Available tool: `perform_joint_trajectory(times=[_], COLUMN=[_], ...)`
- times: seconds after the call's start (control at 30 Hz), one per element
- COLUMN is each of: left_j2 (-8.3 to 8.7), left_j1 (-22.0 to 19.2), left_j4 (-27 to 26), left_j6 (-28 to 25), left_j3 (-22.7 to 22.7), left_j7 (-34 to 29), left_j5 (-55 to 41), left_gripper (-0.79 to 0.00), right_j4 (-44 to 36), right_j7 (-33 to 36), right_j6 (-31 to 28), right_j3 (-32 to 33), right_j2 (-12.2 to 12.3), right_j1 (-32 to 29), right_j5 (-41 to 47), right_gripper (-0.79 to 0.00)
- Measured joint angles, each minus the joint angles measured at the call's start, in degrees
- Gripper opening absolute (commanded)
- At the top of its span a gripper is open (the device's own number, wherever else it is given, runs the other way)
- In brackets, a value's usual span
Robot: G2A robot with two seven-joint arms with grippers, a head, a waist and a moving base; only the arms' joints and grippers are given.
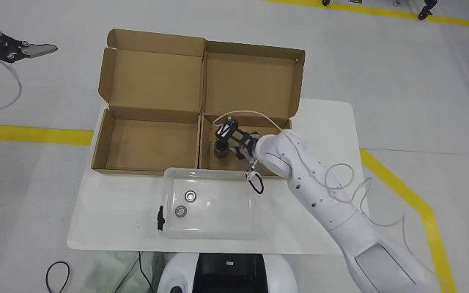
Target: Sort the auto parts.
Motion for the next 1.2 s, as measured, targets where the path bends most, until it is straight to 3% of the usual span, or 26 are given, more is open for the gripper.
perform_joint_trajectory(times=[0.23, 0.5, 0.77, 1.2], left_j2=[0.00, 0.00, 0.00, 0.00], left_j1=[0.00, 0.00, 0.00, 0.00], left_j4=[0.00, 0.00, 0.00, 0.00], left_j6=[0.00, 0.00, 0.00, 0.00], left_j3=[0.00, 0.00, 0.00, 0.00], left_j7=[0.00, 0.00, 0.00, 0.00], left_j5=[0.00, 0.00, 0.00, 0.00], left_gripper=[0.000, 0.000, 0.000, 0.000], right_j4=[-11.87, -20.45, -19.85, -13.82], right_j7=[1.74, -2.49, -6.45, -11.80], right_j6=[-3.91, -9.76, -13.84, -12.67], right_j3=[1.56, -1.28, -6.59, -10.89], right_j2=[1.25, 1.69, 0.98, -0.62], right_j1=[-3.95, -8.55, -9.55, -8.69], right_j5=[-1.46, -2.09, -1.61, -1.38], right_gripper=[-0.326, -0.329, -0.286, -0.283])
